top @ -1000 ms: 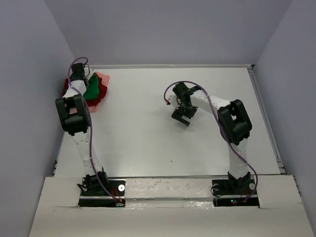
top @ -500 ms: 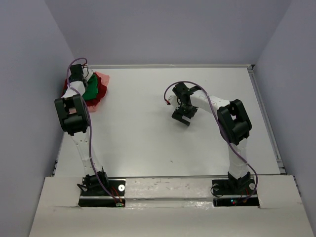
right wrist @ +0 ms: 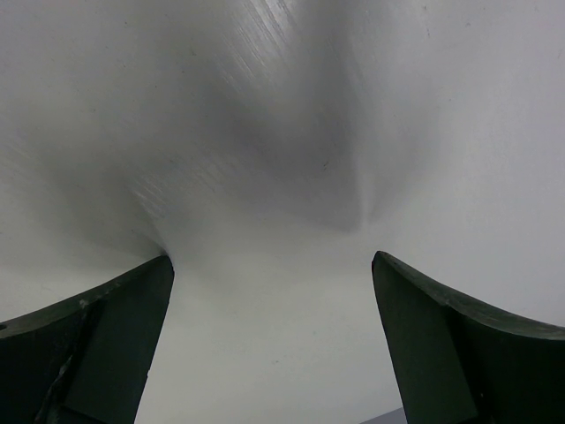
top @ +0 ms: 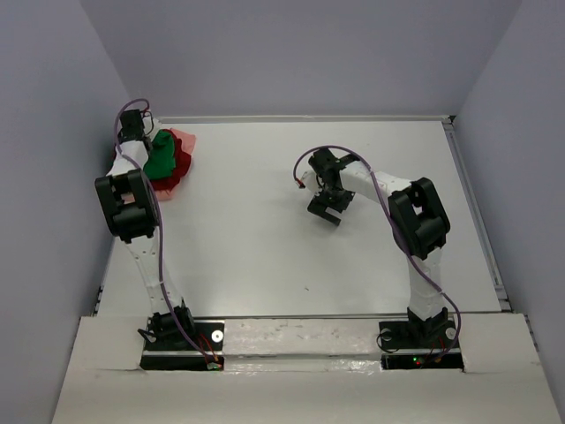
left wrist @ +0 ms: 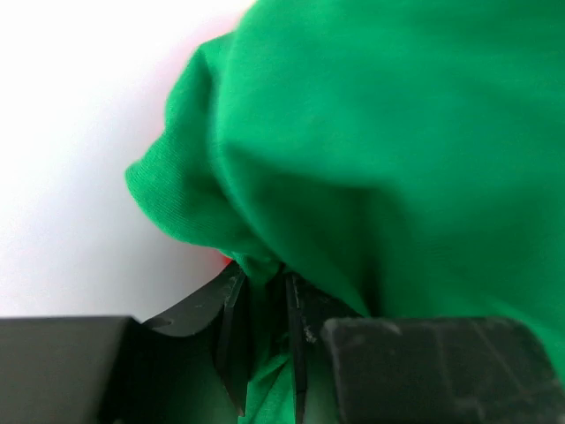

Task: Fold and stack the t-shirts
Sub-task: Neatly place the folded tshirt to the corner

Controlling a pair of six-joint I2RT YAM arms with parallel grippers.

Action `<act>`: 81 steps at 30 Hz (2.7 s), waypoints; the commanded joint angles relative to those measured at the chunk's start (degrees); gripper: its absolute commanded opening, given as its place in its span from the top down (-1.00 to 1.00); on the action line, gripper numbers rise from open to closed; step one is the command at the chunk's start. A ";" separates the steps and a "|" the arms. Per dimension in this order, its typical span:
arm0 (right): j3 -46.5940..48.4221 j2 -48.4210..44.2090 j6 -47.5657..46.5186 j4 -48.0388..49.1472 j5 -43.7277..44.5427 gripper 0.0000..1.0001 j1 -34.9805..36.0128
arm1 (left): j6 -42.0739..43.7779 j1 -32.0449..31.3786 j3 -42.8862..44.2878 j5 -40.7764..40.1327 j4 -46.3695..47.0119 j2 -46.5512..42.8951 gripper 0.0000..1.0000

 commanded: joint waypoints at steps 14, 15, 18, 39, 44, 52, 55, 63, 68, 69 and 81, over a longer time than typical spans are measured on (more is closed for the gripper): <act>-0.63 -1.79 -0.62 -0.61 0.44 -0.99 -0.95 | -1.16 2.03 10.47 -2.08 -7.12 -5.35 -0.08; -0.63 -1.88 -0.62 -0.69 0.44 -0.99 -0.95 | -1.16 1.94 10.91 -2.17 -7.56 -5.69 -0.09; -0.45 -1.97 -0.70 -0.87 0.35 -0.99 -0.95 | -1.07 1.85 11.79 -2.34 -7.83 -6.57 -0.08; -4.48 -14.61 0.43 12.30 4.21 -0.99 -9.91 | -22.35 1.15 1.49 59.76 -23.40 -33.89 -0.22; -11.17 -20.68 5.26 21.18 10.26 -0.99 -14.21 | -24.01 1.06 -18.82 63.31 -16.19 -41.10 -0.60; -22.69 -31.41 15.12 26.29 8.35 -0.99 -16.68 | -25.07 -0.87 -39.80 63.93 -1.06 -48.33 -0.98; -26.29 -33.87 18.18 27.08 4.31 -0.99 -16.68 | -24.20 -3.49 -44.71 60.96 1.83 -49.20 -0.98; -31.13 -36.25 20.83 28.31 4.92 -0.99 -17.46 | -22.87 -6.76 -53.41 55.84 8.34 -59.03 -0.98; -32.09 -37.30 20.83 28.75 3.35 -0.99 -18.61 | -21.73 -6.76 -56.05 54.97 8.43 -62.65 -0.98; -32.44 -37.65 20.66 29.01 2.91 -0.99 -18.61 | -21.64 -6.76 -56.58 53.74 8.87 -63.26 -0.98; -34.20 -39.59 18.72 30.95 2.99 -0.99 -19.14 | -21.90 -5.80 -62.03 51.36 13.26 -67.83 -0.98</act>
